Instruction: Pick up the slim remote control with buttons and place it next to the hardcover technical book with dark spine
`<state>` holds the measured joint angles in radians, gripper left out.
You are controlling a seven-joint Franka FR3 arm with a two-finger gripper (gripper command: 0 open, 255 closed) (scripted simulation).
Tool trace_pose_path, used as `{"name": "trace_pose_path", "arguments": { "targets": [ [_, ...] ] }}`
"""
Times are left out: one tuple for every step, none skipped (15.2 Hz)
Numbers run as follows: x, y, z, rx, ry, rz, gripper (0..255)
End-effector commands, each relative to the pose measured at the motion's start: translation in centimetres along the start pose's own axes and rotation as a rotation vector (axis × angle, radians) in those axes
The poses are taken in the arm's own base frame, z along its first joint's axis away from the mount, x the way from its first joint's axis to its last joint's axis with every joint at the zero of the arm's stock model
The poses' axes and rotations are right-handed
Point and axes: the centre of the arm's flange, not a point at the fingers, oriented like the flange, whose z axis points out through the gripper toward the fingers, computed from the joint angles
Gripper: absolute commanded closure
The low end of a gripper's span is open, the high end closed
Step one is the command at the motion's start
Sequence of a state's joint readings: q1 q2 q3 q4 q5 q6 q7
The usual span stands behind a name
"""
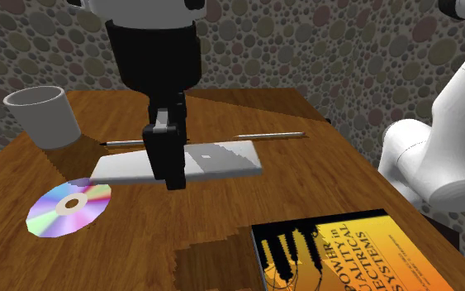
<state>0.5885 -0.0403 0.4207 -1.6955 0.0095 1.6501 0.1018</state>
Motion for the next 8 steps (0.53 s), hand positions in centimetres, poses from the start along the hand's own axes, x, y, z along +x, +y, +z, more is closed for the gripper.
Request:
{"name": "trace_pose_path", "arguments": {
  "targets": [
    [0.0,-0.6,0.7,0.0,0.0,0.001,255],
    [0.0,-0.6,1.3,0.0,0.0,0.001,255],
    [0.0,-0.6,1.8,0.0,0.0,0.001,255],
    [0.0,-0.6,2.3,0.0,0.0,0.001,255],
    [0.0,-0.6,2.8,0.0,0.0,0.001,255],
    [0.0,-0.6,3.4,0.0,0.0,0.001,255],
    [0.0,-0.6,3.9,0.0,0.0,0.001,255],
    [0.0,-0.6,4.4,0.0,0.0,0.001,255]
  ]
}}
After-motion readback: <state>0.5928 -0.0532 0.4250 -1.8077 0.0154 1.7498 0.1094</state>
